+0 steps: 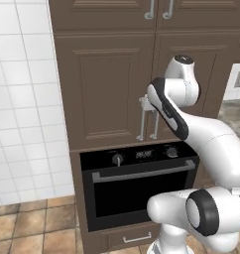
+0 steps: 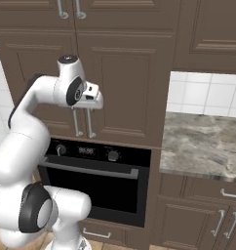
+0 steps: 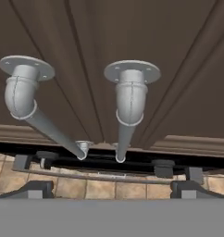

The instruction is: Open the cabinet. Pick the sponge and place it next to the sink. Then close the cabinet.

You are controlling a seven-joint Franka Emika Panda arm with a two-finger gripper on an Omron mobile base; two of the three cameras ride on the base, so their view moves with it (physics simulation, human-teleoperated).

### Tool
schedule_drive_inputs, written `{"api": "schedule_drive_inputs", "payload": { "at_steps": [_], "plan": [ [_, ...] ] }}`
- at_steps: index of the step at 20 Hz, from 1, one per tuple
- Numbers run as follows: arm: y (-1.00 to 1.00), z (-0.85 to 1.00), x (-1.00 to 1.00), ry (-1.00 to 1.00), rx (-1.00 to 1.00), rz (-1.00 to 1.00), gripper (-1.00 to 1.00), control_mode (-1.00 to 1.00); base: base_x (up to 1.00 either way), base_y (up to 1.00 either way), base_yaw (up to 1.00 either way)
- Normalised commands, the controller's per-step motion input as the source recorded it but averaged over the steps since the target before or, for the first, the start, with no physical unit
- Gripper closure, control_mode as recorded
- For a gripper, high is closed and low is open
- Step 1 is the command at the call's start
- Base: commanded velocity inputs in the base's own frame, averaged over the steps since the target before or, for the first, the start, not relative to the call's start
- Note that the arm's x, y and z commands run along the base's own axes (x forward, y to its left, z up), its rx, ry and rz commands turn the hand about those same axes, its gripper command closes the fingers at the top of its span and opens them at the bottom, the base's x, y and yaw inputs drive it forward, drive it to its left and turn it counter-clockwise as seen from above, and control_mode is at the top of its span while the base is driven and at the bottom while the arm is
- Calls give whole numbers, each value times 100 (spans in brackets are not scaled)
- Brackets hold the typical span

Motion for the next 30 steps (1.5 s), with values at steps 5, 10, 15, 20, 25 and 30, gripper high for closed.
{"api": "schedule_drive_inputs", "payload": {
  "at_steps": [5, 10, 15, 20, 25, 30],
  "plan": [
    [0, 0, -7, -33, 0, 0, -100, -100, 0, 0, 0],
    [0, 0, -7, -25, -4, 0, -100, -100, 0, 0, 0],
    [0, 0, 1, 1, -1, 0, -100, -100, 0, 0, 0],
    [0, 0, 3, 16, 0, -1, -100, -100, 0, 0, 0],
    [0, -9, 0, 27, 0, -5, -100, -100, 0, 0, 0],
    [0, -37, 0, 2, 0, -7, -100, -100, 0, 0, 0]
  ]
}}
